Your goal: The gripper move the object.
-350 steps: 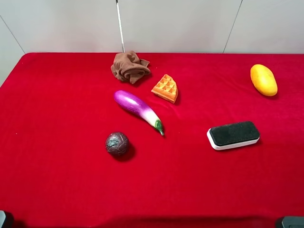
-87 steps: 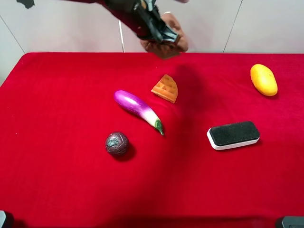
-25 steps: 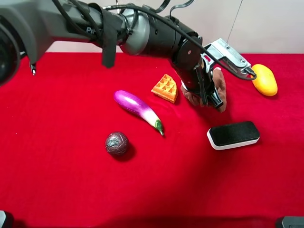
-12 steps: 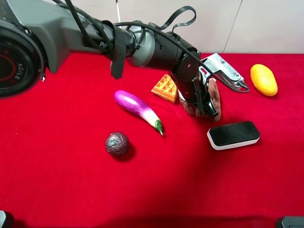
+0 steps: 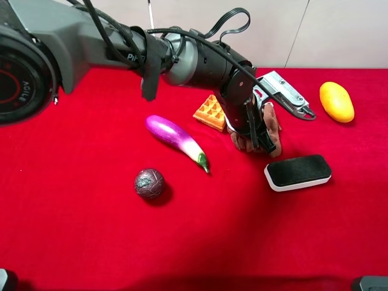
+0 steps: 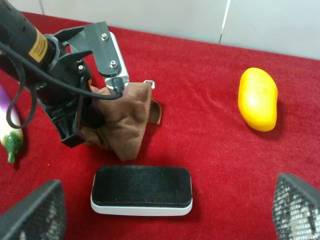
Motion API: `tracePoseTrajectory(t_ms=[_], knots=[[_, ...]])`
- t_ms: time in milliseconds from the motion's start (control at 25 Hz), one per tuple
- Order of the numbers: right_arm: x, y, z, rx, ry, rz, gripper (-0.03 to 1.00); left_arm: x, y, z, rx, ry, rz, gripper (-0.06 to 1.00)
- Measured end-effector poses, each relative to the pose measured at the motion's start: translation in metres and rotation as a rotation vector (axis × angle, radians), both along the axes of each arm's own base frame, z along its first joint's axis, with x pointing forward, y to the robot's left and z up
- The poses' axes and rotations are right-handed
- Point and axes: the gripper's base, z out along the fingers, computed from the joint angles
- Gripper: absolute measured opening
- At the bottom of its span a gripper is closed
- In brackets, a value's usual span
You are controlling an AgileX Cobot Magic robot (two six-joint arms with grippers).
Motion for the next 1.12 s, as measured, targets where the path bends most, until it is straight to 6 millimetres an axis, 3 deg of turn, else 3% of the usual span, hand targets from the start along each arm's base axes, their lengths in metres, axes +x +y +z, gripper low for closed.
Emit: tracePoseTrajectory(t_ms=[160,240,520,640,880,1120], knots=[[0.000,0.000,0.000,0.000,0.000,0.000,0.63,0.000,0.000,0.000,0.002,0.001,0.000,0.15],[0.000,0.000,0.000,0.001,0.000,0.001,0.63,0.000,0.000,0.000,0.002,0.001,0.000,0.21],[0.000,0.000,0.000,0.001,0.000,0.001,0.63,0.000,0.000,0.000,-0.004,-0.003,0.000,0.70],[0.000,0.000,0.000,0.001,0.000,0.001,0.63,0.000,0.000,0.000,-0.004,-0.003,0.000,0.83],[0.000,0.000,0.000,0.001,0.000,0.001,0.63,0.000,0.000,0.002,-0.008,-0.005,0.001,0.90],[0.000,0.000,0.000,0.001,0.000,0.001,0.63,0.000,0.000,0.019,-0.025,-0.017,0.002,0.98]])
